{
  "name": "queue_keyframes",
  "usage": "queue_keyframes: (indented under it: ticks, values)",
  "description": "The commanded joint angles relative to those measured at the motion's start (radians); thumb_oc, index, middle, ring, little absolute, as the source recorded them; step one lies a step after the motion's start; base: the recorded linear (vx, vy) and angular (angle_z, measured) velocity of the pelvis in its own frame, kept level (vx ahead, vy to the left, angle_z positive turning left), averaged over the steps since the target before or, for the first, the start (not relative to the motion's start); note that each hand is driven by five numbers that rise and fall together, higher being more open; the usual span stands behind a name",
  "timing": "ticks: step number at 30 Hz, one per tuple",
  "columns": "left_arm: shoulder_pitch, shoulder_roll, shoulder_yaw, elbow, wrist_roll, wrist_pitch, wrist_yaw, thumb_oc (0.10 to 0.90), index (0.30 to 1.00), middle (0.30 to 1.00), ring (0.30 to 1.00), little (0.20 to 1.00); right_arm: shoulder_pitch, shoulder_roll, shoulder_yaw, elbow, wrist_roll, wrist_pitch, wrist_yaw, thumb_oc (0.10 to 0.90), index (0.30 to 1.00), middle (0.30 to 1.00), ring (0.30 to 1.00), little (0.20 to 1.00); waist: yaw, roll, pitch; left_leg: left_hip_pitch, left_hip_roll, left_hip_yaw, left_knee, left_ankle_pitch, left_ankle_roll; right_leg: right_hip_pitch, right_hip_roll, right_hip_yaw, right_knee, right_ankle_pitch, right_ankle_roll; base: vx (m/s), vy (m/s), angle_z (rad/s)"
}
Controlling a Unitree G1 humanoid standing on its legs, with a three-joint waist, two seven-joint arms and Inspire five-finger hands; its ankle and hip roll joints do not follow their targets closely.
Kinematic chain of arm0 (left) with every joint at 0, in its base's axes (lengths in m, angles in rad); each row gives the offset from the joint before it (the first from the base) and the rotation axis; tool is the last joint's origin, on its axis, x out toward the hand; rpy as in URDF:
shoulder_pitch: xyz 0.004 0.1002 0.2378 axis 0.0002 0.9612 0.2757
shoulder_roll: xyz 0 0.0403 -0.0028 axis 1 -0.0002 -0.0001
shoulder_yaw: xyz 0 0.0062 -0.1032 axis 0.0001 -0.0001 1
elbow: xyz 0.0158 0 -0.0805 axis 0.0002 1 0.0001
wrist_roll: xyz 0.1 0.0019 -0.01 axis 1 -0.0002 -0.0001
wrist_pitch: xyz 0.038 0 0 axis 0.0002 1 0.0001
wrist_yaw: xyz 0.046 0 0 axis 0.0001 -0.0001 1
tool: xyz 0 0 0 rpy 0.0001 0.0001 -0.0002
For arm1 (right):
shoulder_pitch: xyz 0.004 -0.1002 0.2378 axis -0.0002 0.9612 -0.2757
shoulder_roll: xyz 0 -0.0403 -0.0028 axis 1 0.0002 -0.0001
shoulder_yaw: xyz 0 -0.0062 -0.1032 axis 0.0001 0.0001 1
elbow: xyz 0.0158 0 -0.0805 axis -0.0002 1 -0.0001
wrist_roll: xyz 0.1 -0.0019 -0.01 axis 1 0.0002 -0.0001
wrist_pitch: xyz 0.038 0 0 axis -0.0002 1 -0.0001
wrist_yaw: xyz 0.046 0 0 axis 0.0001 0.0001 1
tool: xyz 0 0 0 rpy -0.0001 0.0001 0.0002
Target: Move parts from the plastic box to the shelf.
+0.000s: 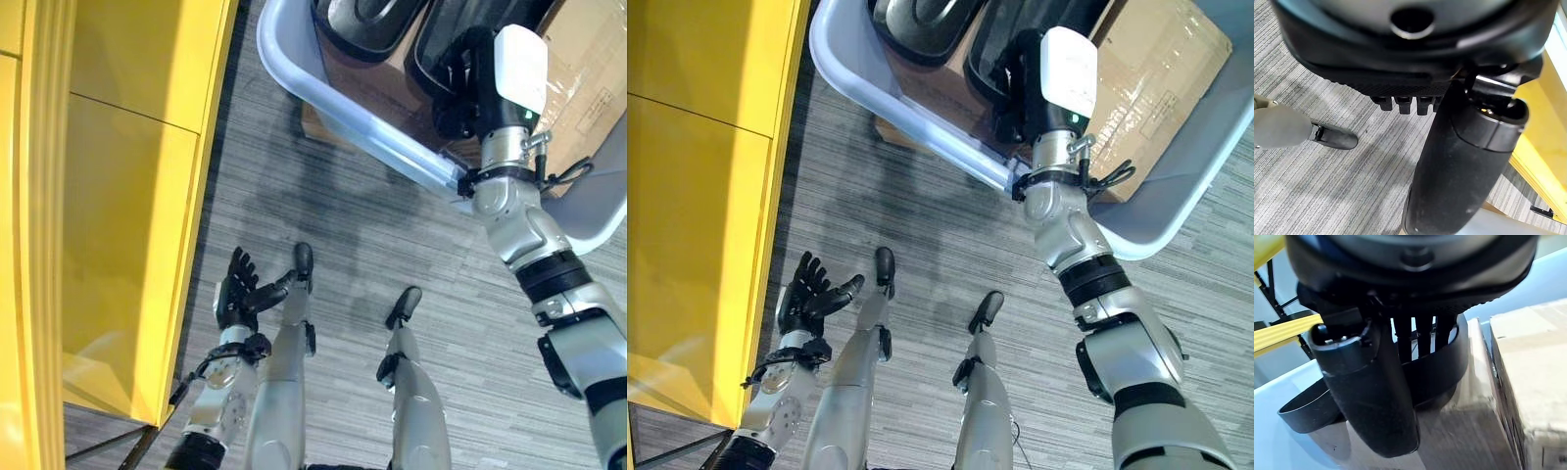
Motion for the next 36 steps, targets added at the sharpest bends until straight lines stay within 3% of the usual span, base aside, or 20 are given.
queue_keyframes:
  ticks: [1,10,23,30,36]
  values:
    - [0.046,0.042,0.012,-0.075,-0.018,-0.061,-0.007,0.900,1.000,1.000,1.000,1.000,-0.001,0.002,0.047,0.034,0.021,-0.003,0.119,0.400,0.300,0.300,0.300,0.300,0.019,-0.022,-0.014,0.041,0.033,-0.049,0.080,-0.125,-0.071,0.060,-0.060,0.047,0.017,0.032,0.042,0.00,0.000,0.00]
    - [0.040,0.045,0.015,-0.058,-0.012,-0.055,-0.020,0.900,1.000,1.000,1.000,1.000,0.075,-0.038,0.038,0.015,-0.021,0.001,0.143,0.400,0.300,0.300,0.300,0.300,0.013,-0.032,-0.014,0.105,0.041,-0.048,0.070,-0.123,-0.074,0.104,-0.060,0.050,0.024,0.027,0.042,0.00,-0.002,0.00]
    - [0.074,0.051,0.064,-0.030,0.013,-0.021,-0.046,0.900,1.000,1.000,1.000,1.000,0.325,-0.102,-0.125,-0.253,-0.080,-0.025,0.152,0.400,0.300,0.300,0.300,0.300,0.014,-0.044,-0.014,0.299,0.068,-0.036,0.021,-0.106,-0.085,0.245,-0.060,0.053,0.025,0.019,0.044,-0.01,-0.025,-0.05]
    - [0.139,0.053,0.107,-0.026,0.015,0.013,-0.081,0.900,1.000,1.000,1.000,1.000,0.453,-0.138,-0.233,-0.461,-0.107,-0.068,0.165,0.400,0.300,0.300,0.300,0.300,0.004,-0.055,-0.108,0.418,0.090,-0.020,-0.033,-0.096,-0.094,0.322,-0.058,0.050,0.019,0.006,0.049,0.04,-0.047,-0.07]
    - [0.164,0.059,0.121,-0.029,0.030,0.027,-0.102,0.900,1.000,1.000,1.000,1.000,0.492,-0.163,-0.254,-0.546,-0.134,-0.095,0.192,0.400,0.300,0.300,0.300,0.300,-0.001,-0.055,-0.153,0.467,0.096,-0.011,-0.040,-0.104,-0.094,0.357,-0.056,0.057,0.027,-0.011,0.050,0.04,-0.030,-0.06]
